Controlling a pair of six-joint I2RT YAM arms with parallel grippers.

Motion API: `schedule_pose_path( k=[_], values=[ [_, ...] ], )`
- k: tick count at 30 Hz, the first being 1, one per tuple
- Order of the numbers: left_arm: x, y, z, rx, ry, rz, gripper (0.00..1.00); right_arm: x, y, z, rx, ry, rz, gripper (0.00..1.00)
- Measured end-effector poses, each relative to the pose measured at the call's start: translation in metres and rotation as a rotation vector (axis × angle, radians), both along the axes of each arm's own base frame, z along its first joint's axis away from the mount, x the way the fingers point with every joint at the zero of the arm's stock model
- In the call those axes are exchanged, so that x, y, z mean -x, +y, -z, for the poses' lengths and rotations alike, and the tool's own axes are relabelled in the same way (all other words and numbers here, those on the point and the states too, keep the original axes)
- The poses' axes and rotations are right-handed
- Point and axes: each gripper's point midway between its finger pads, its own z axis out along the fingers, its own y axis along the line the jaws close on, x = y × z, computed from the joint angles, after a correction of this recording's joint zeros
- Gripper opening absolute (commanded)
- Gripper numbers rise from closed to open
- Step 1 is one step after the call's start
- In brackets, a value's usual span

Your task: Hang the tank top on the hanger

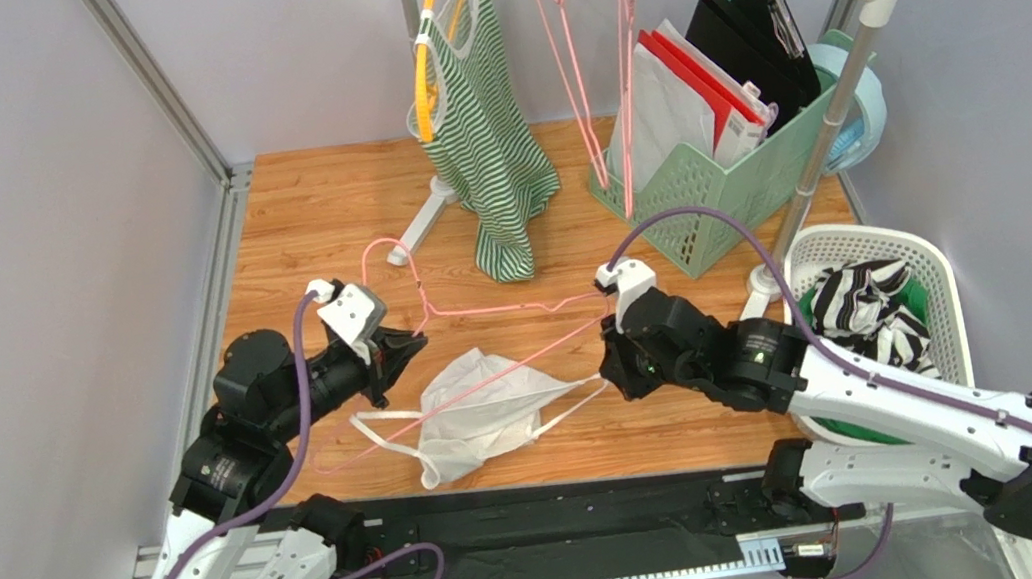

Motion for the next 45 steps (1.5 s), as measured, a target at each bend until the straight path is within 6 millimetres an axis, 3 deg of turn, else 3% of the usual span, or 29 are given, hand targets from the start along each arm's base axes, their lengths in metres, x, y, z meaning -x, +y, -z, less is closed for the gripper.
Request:
schedule_pose_path(
  k=[5,19,34,45],
  values=[
    [0.006,-0.006,0.002,0.009,0.005,0.051,0.0,-0.011,-0.025,-0.005,-0.007,-0.017,0.084,0.0],
    [0.012,-0.012,0.0,0.019,-0.01,0.098,0.0,-0.025,-0.068,-0.023,0.004,-0.052,0.201,0.0],
    [0.016,-0.017,0.0,0.01,-0.026,0.125,0.0,-0.027,-0.069,-0.079,-0.036,-0.125,0.17,0.0],
    [0.017,-0.018,0.0,0.007,-0.027,0.13,0.0,-0.03,-0.064,-0.093,-0.031,-0.132,0.147,0.0]
  ],
)
